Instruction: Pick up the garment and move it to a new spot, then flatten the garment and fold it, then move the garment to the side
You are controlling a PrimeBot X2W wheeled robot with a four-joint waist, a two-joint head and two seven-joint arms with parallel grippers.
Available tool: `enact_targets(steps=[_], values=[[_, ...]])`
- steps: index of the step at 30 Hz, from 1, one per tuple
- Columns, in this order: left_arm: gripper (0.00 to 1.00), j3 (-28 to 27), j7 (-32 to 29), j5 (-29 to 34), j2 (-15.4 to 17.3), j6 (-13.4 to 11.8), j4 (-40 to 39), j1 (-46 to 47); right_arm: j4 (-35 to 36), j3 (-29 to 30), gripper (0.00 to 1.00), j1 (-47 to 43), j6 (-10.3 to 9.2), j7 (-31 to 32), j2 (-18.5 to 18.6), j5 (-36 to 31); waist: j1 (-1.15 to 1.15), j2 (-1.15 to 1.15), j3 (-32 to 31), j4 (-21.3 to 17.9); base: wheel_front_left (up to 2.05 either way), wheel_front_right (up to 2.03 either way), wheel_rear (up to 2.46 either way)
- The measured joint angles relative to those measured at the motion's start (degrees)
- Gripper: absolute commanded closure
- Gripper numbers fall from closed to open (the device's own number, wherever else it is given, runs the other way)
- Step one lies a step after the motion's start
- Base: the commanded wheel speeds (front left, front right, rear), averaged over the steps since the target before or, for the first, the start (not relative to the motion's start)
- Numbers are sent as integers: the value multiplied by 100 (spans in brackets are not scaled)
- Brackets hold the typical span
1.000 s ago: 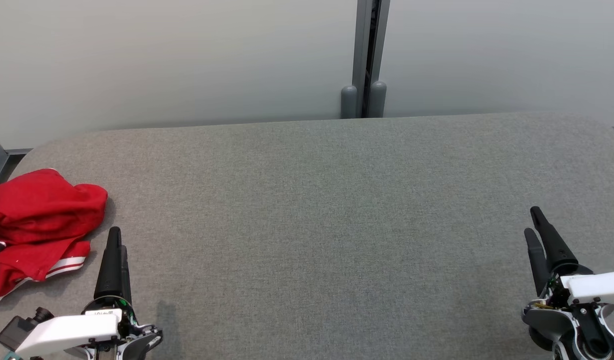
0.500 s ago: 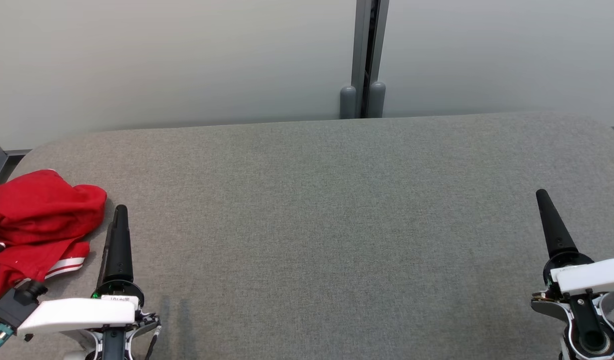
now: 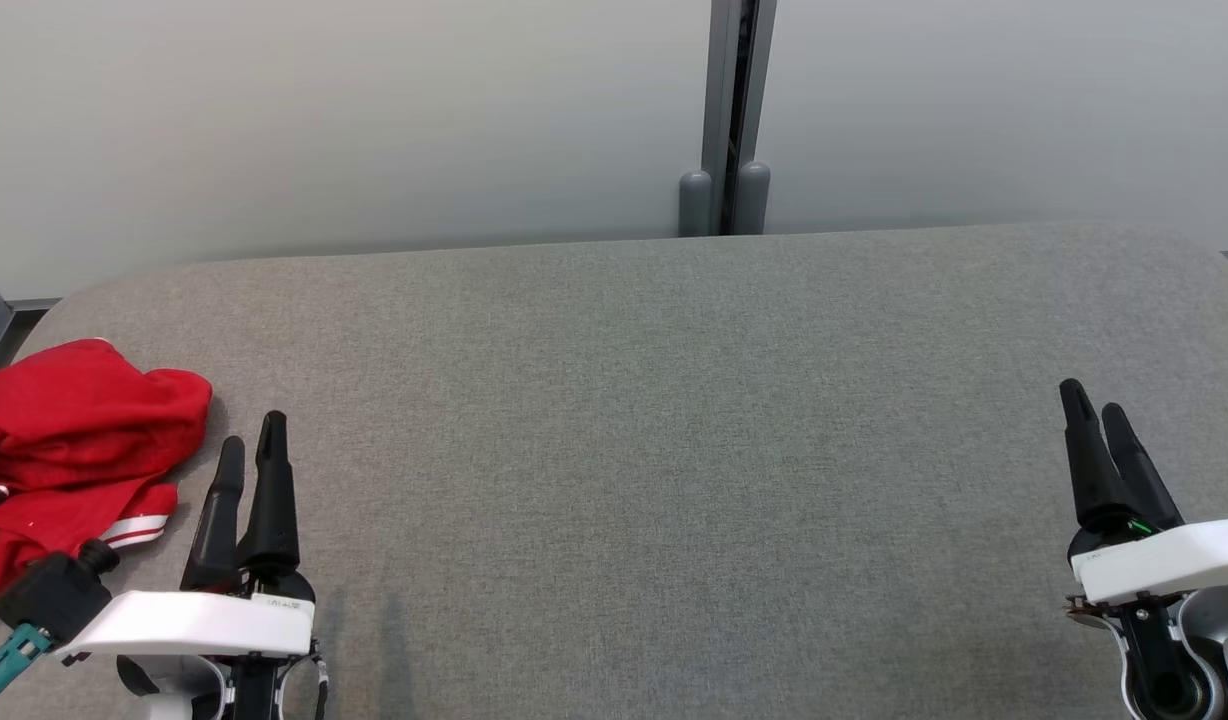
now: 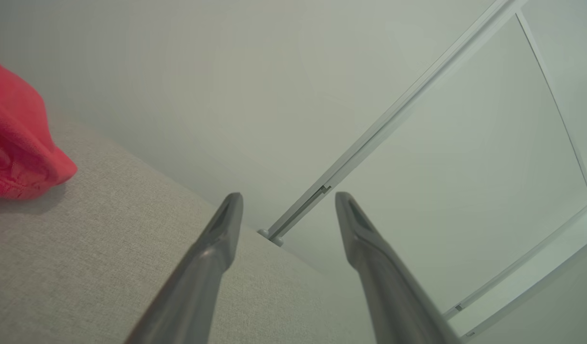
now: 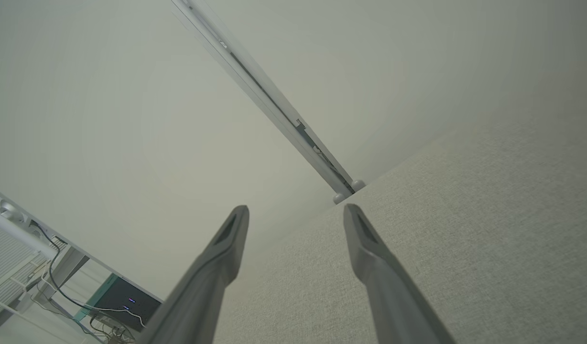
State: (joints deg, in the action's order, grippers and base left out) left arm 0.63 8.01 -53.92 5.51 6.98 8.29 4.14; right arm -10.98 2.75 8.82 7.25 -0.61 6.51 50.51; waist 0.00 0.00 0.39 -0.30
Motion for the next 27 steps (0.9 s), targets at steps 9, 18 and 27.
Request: enact_targets(steps=[9,18,27], values=[[0,78,94,892,75,-51,182,86,22,-142,0,-27,0,-214,51,-905,0,0,5,-12,0,0,0],[0,210,194,1671,109,-102,365,93,-110,-193,0,-37,1,-413,66,-1640,0,0,14,-4,0,0,0],[0,271,286,2261,146,-134,555,98,-253,-264,0,-69,2,-600,70,-2185,0,0,9,-15,0,0,0]])
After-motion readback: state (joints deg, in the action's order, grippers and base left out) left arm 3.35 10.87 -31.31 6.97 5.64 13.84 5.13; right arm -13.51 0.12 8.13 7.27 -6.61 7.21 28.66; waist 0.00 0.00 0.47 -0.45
